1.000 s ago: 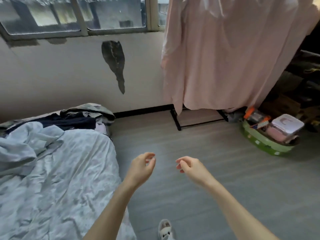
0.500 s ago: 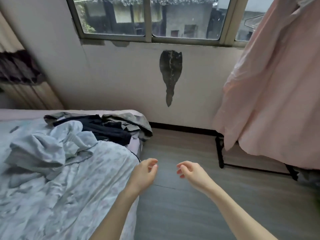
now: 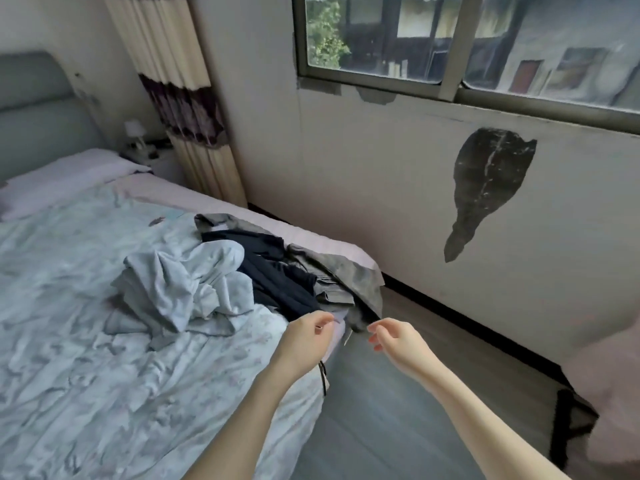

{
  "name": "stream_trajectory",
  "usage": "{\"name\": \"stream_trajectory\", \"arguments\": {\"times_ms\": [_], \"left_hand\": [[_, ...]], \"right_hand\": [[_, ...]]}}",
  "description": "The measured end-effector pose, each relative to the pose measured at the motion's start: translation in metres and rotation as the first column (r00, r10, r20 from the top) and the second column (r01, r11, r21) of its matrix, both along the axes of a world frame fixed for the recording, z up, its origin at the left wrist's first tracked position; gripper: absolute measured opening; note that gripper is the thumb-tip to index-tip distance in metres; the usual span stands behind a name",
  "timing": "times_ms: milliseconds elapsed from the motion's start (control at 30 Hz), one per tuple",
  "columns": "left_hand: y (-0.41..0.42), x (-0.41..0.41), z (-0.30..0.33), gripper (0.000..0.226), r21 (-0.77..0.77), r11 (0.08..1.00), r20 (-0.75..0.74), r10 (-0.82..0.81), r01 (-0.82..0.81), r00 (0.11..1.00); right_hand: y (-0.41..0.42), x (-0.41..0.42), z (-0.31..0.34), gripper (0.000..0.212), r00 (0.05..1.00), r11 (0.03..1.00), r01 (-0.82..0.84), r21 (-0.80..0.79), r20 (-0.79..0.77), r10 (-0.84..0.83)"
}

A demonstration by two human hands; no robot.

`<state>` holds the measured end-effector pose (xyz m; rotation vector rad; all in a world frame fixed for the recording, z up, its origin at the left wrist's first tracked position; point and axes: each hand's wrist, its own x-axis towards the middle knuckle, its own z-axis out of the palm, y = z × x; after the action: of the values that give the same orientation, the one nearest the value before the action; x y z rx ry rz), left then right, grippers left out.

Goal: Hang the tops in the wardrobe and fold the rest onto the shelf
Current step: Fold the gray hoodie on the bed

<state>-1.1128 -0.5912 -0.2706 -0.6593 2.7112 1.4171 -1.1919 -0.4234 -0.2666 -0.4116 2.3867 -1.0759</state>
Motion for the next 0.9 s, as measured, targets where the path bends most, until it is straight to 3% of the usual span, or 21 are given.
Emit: {"name": "stream_trajectory", "arguments": {"times_ms": [233, 533, 667, 733, 800, 900], "left_hand": [[-0.075, -0.02, -0.031, 0.028, -0.009, 0.974, 0.094, 0.226, -0.226, 0.97], [-0.251, -0.058, -0.097, 0.03, -0.105, 0.901, 0.202, 0.434, -0.421, 0.878], [-0.332, -0.075, -0.137, 0.03, -0.234, 0.881, 0.256, 0.464, -0.411, 0.848], [-0.368, -0.086, -0.156, 0.035, -0.418, 0.826, 0.255, 0.507, -0.379, 0.823], [-0.401, -0.096, -0.175, 0.048, -0.581, 0.708, 0.199, 0.601, -0.4, 0.774], [-0.444, -0.11, -0.201, 0.082, -0.618, 0.637, 0.197, 0.693, -0.46, 0.694]], "right_hand": [[-0.094, -0.06, -0.034, 0.026, 0.966, 0.974, -0.228, -0.001, 0.128, 0.226], [-0.275, -0.12, -0.086, 0.032, 0.889, 0.889, -0.447, 0.096, 0.157, 0.43], [-0.362, -0.136, -0.126, 0.035, 0.846, 0.837, -0.527, 0.146, 0.184, 0.5], [-0.399, -0.145, -0.147, 0.037, 0.849, 0.836, -0.522, 0.172, 0.201, 0.489], [-0.434, -0.153, -0.171, 0.041, 0.871, 0.864, -0.474, 0.172, 0.234, 0.431], [-0.474, -0.165, -0.202, 0.055, 0.929, 0.929, -0.344, 0.136, 0.192, 0.316]]}}
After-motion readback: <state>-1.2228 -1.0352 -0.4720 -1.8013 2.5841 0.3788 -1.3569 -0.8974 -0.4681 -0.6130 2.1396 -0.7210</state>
